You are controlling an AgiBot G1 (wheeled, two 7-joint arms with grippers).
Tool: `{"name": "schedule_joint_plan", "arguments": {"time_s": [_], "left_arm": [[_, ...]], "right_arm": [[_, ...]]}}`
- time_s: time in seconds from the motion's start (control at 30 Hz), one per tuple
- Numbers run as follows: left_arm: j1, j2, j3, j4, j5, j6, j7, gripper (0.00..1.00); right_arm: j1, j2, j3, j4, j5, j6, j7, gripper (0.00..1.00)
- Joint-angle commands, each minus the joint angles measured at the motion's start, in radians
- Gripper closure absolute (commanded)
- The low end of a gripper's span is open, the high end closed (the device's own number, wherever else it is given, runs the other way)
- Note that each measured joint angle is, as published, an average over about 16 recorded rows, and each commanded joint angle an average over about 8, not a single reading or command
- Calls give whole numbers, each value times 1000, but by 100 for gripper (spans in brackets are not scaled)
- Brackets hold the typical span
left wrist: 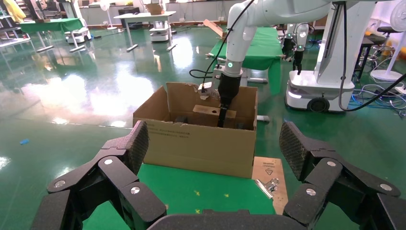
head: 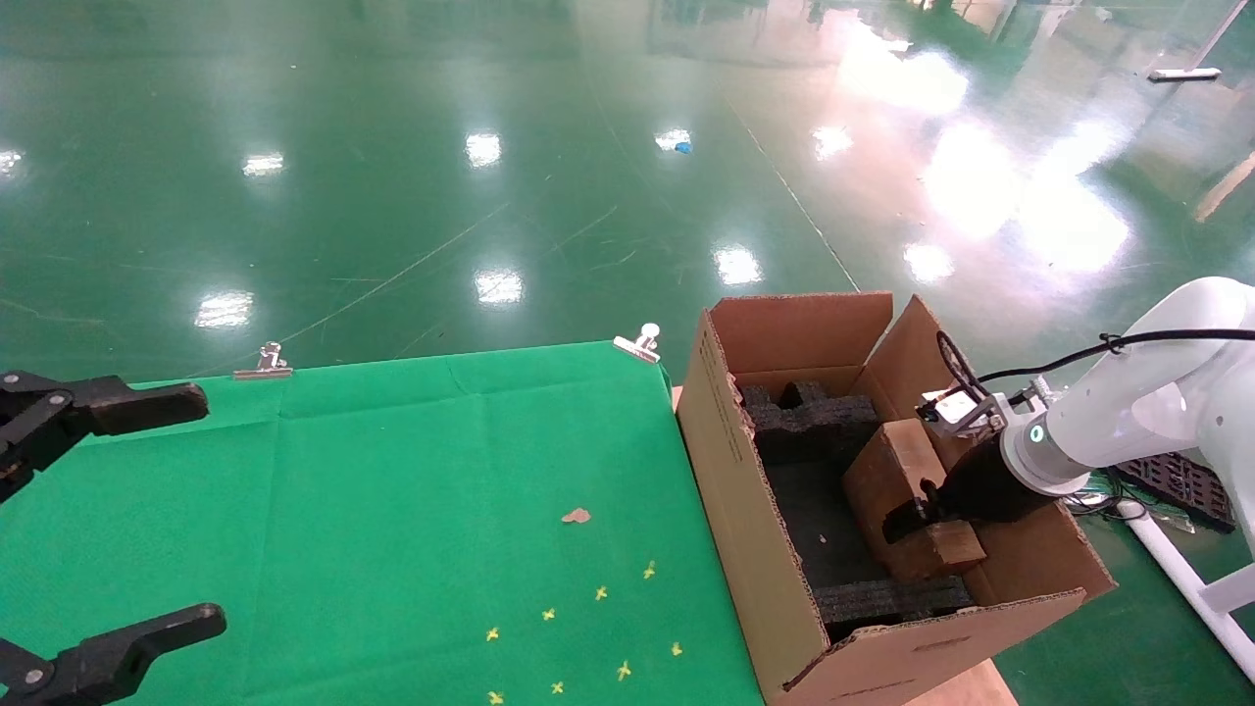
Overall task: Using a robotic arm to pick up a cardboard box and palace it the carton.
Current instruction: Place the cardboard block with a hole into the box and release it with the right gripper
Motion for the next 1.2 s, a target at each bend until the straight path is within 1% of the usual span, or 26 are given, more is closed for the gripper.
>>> {"name": "schedule_joint_plan", "arguments": {"time_s": [0.03, 0.43, 0.63, 0.8, 1.2], "left_arm": [[0, 0, 0, 0, 0, 0, 0, 0], [0, 0, 1, 0, -1, 0, 0, 0], [0, 0, 1, 0, -1, 0, 1, 0], [0, -1, 1, 0, -1, -1, 1, 0], [0, -1, 2, 0, -1, -1, 1, 0]], "right_arm": [[1, -2, 0, -4, 0, -2, -2, 0], [7, -14, -2, -19, -3, -3, -10, 0], [40, -13, 3, -17, 4, -12, -23, 0], [123, -4, 10, -1, 12, -29, -60, 0], [417, 48, 40, 73, 41, -81, -178, 0]]}}
